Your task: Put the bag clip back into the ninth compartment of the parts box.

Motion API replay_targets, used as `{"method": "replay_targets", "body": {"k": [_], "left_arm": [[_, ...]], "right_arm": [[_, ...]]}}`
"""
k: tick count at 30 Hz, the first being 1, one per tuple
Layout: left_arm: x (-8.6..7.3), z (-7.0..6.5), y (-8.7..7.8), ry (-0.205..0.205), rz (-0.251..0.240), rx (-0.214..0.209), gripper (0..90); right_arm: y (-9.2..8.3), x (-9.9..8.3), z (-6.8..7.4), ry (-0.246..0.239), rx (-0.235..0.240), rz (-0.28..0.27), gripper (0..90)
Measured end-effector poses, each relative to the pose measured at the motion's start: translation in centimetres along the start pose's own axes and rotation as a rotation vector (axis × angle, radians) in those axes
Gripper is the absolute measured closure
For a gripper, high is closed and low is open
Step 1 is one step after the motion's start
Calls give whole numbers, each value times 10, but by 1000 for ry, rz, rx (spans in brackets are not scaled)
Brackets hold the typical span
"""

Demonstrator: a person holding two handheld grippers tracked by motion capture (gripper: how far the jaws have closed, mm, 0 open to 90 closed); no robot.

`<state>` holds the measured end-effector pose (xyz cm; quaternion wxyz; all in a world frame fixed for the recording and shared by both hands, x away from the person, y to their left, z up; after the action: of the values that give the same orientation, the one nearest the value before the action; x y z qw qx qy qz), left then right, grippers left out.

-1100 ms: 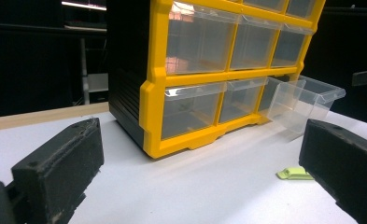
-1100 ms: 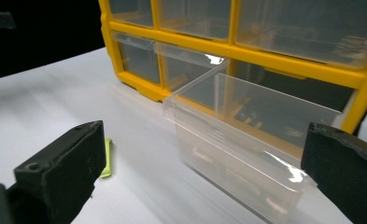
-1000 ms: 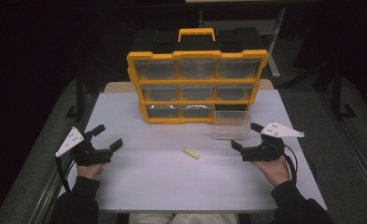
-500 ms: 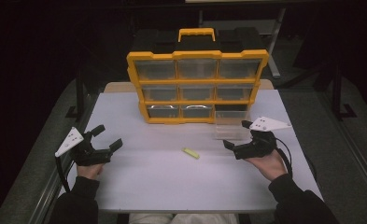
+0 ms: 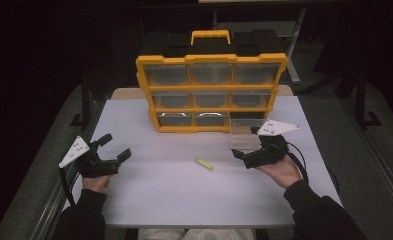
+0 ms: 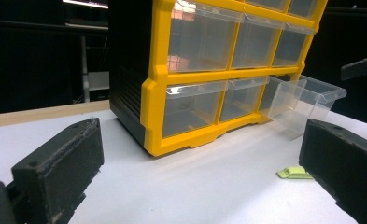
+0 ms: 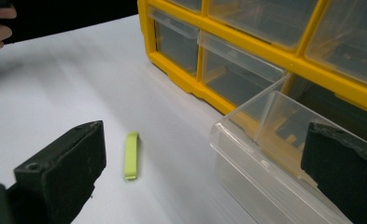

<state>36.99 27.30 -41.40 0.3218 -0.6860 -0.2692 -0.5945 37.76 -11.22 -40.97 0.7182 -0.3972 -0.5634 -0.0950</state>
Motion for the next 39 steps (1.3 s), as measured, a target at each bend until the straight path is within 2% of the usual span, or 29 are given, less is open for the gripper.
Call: {"method": "replay_targets", "body": {"k": [9, 18, 20, 26, 39], "left_arm": [[1, 0, 0, -1, -8, 1, 0], [2, -1, 0, 2, -10, -4, 0], [3, -2, -1, -1, -17, -7, 0], [5, -1, -3, -10, -28, -6, 0], [6, 0, -4, -12, -32, -4, 0]], "right_arm": [[7, 8, 5, -22, 23, 33, 0], [19, 14, 17, -58, 53, 91, 0], [23, 15, 21, -68, 64, 119, 0], [31, 22, 27, -92, 76, 148, 0], [48, 21, 38, -119, 103, 221, 0]]}}
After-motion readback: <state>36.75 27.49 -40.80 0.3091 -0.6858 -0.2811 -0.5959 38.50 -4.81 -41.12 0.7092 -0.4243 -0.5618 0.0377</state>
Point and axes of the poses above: each handheld gripper's, and its own axes: y roughly forward along the jaws, x roughly out of its top, z roughly to its left, the point moved 9 cm from there along y, roughly forward along the jaws, and after that the axes turned 2 degrees about y, right-handed, at the moved point
